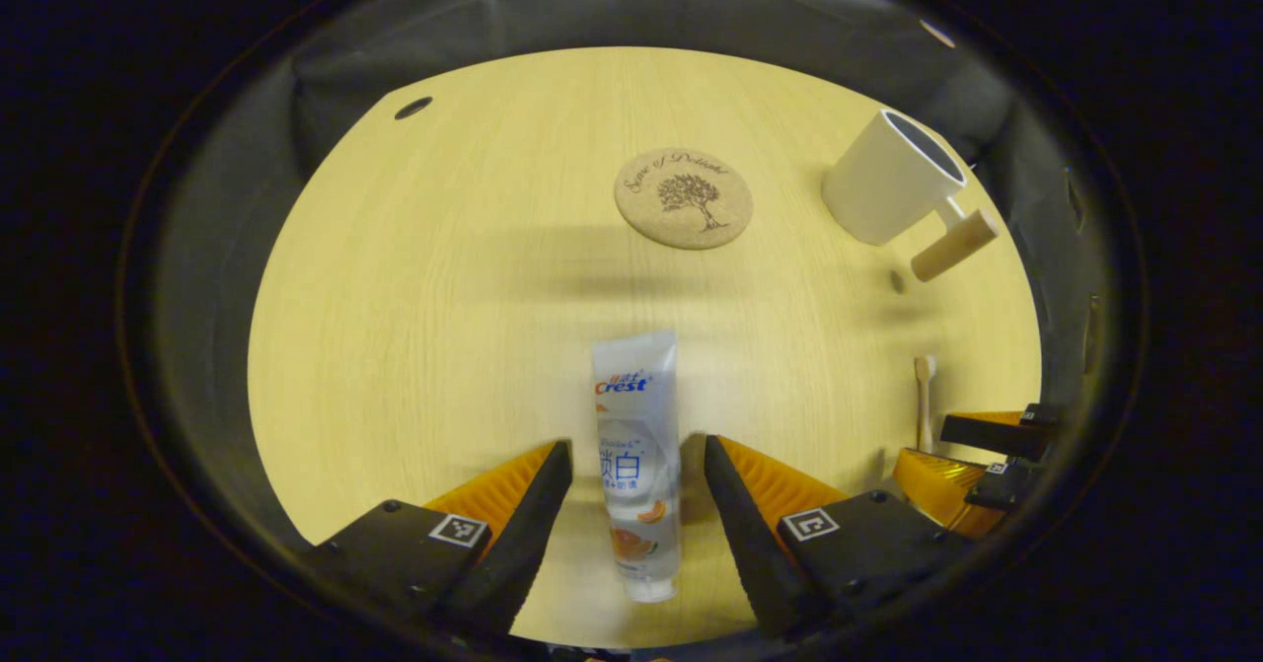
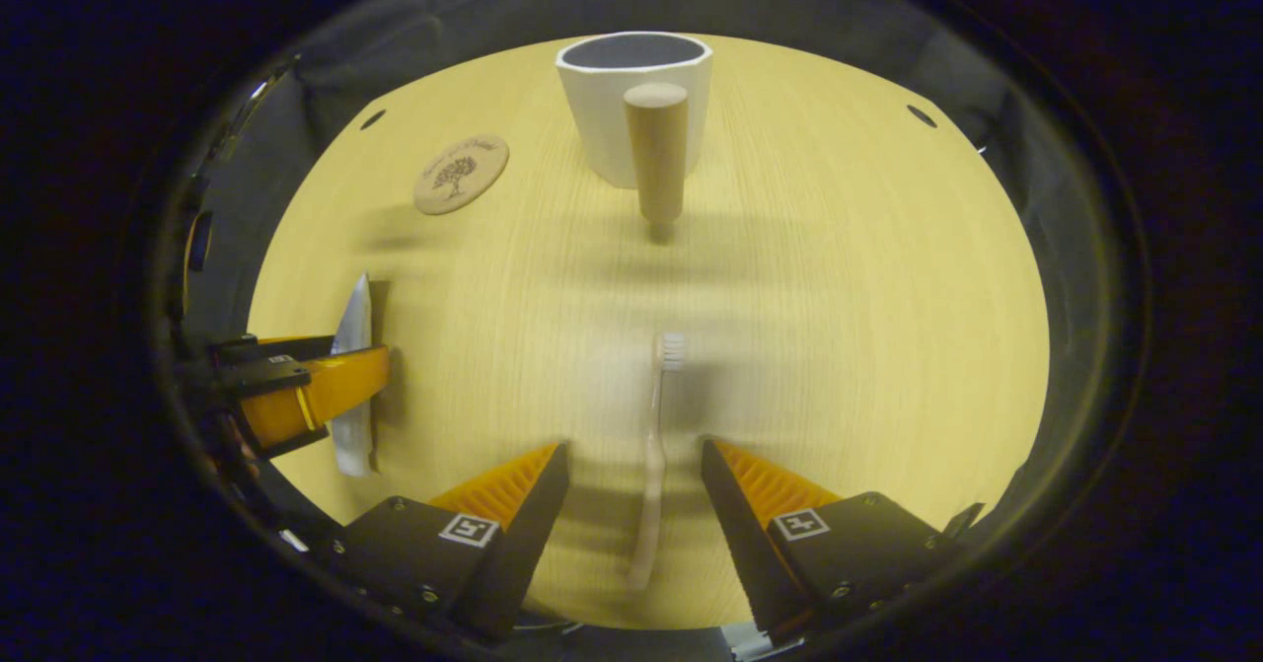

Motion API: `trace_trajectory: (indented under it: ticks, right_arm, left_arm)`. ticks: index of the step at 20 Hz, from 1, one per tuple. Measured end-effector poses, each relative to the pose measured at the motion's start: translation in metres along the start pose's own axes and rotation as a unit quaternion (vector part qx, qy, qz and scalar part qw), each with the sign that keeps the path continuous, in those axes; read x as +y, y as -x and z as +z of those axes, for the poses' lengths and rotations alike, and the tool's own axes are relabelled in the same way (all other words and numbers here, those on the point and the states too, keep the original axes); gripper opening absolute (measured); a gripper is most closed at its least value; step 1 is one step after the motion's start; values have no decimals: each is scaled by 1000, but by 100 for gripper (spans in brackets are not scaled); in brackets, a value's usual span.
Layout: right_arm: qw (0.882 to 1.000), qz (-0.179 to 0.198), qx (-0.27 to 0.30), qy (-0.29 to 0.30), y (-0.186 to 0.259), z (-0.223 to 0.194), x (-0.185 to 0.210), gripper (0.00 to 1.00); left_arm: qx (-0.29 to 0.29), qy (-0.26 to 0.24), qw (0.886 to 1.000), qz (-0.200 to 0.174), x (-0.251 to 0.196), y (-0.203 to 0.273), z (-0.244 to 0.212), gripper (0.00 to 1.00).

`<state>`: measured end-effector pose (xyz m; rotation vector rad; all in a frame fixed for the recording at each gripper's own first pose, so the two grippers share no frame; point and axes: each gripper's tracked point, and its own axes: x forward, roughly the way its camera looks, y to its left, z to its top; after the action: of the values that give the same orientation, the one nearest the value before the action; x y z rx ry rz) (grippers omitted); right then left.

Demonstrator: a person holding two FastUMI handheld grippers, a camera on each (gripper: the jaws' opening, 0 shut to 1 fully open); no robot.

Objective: Put the toothbrush and toothpaste on the desktop into the cup, then pick up the cup and place it on the coaster on the desktop.

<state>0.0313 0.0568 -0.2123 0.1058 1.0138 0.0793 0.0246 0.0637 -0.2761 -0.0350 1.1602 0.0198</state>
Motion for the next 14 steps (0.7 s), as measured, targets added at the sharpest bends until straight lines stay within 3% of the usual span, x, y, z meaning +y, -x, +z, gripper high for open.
trace_trajectory:
  ticks: [2, 3, 5, 7, 8, 9, 10, 11, 13, 14]
  right_arm:
    - [1000, -2, 7, -3, -1, -2, 0, 84]
    - [1000, -5, 10, -3, -3, -2, -1, 78]
    - [1000, -12, 14, 0, -4, -2, -3, 75]
    - [999, -21, 25, 6, -4, -7, -5, 64]
    - [999, -23, 30, 7, -3, -10, -5, 62]
    - [999, -24, 32, 10, -3, -12, -5, 58]
    - [999, -25, 36, 17, -3, -14, -5, 56]
    - [998, -41, 32, 26, -1, -12, -11, 59]
    - [999, -42, 30, 14, -4, -14, -10, 21]
    - [999, -39, 32, 16, -3, -13, -10, 21]
  left_arm:
    - [7, 0, 1000, 3, -1, -1, -3, 93]
    - [6, -4, 1000, 2, -1, -2, -3, 93]
    - [8, -6, 1000, 7, -1, -1, -2, 93]
    - [10, -13, 1000, 17, 2, -2, -3, 93]
    - [9, -12, 1000, 19, 2, -2, -2, 88]
    - [11, -12, 1000, 19, 3, -3, -3, 78]
    - [10, -11, 1000, 20, 4, -1, -2, 76]
    - [10, -9, 1000, 22, 5, -1, -3, 69]
    - [11, -10, 1000, 19, 3, -2, -2, 55]
    - [12, -8, 1000, 21, 4, -1, -3, 56]
